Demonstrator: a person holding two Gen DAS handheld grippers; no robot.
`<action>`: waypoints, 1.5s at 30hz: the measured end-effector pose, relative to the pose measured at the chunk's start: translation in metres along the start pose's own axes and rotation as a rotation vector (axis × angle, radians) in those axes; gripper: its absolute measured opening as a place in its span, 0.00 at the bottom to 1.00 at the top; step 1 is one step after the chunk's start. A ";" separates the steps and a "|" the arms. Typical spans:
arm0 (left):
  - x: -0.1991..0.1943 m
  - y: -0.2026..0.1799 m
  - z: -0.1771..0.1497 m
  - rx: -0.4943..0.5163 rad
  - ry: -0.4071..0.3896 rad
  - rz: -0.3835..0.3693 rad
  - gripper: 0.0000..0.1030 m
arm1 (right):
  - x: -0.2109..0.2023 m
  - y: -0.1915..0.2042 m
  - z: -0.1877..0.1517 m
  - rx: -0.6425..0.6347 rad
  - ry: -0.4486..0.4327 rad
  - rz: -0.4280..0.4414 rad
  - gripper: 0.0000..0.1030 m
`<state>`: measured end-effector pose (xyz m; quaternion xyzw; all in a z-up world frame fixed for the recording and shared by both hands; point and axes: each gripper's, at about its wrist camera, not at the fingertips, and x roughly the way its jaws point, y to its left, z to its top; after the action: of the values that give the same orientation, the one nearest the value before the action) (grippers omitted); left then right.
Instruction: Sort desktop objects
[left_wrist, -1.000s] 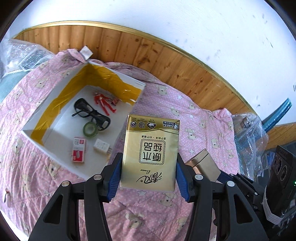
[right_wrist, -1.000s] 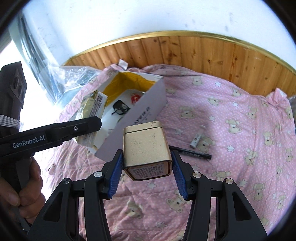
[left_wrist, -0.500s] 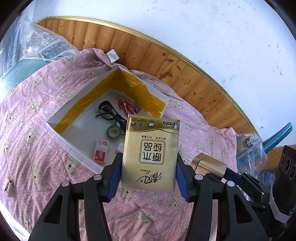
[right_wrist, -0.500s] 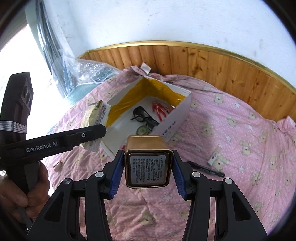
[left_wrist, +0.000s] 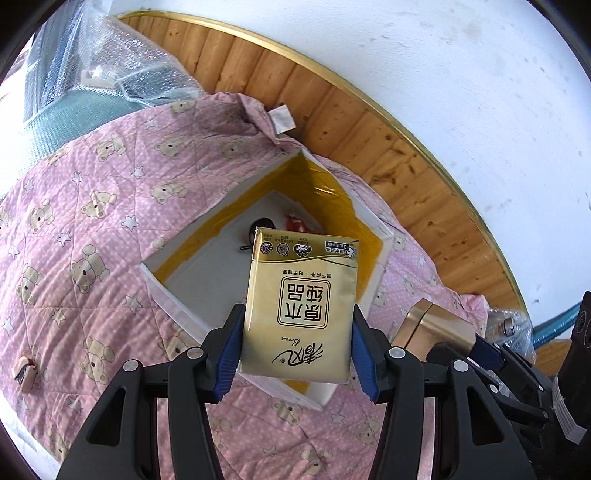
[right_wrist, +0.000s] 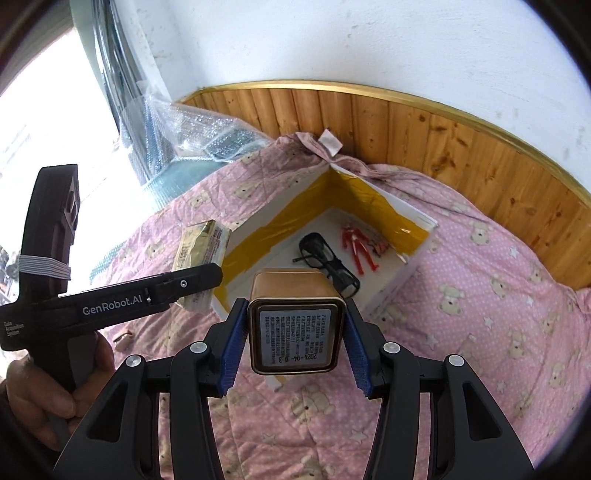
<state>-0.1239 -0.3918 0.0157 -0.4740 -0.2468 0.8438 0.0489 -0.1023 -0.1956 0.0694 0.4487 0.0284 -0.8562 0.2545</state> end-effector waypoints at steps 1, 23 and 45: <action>0.002 0.003 0.003 -0.007 0.002 0.001 0.53 | 0.006 0.001 0.004 -0.004 0.005 0.004 0.51; 0.094 0.029 0.048 -0.053 0.111 0.043 0.53 | 0.121 -0.017 0.102 -0.062 0.035 0.019 0.51; 0.136 0.029 0.041 -0.052 0.174 0.079 0.67 | 0.145 -0.064 0.060 0.064 0.120 0.065 0.55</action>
<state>-0.2272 -0.3888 -0.0855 -0.5560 -0.2444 0.7941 0.0247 -0.2443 -0.2160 -0.0197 0.5077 0.0018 -0.8196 0.2656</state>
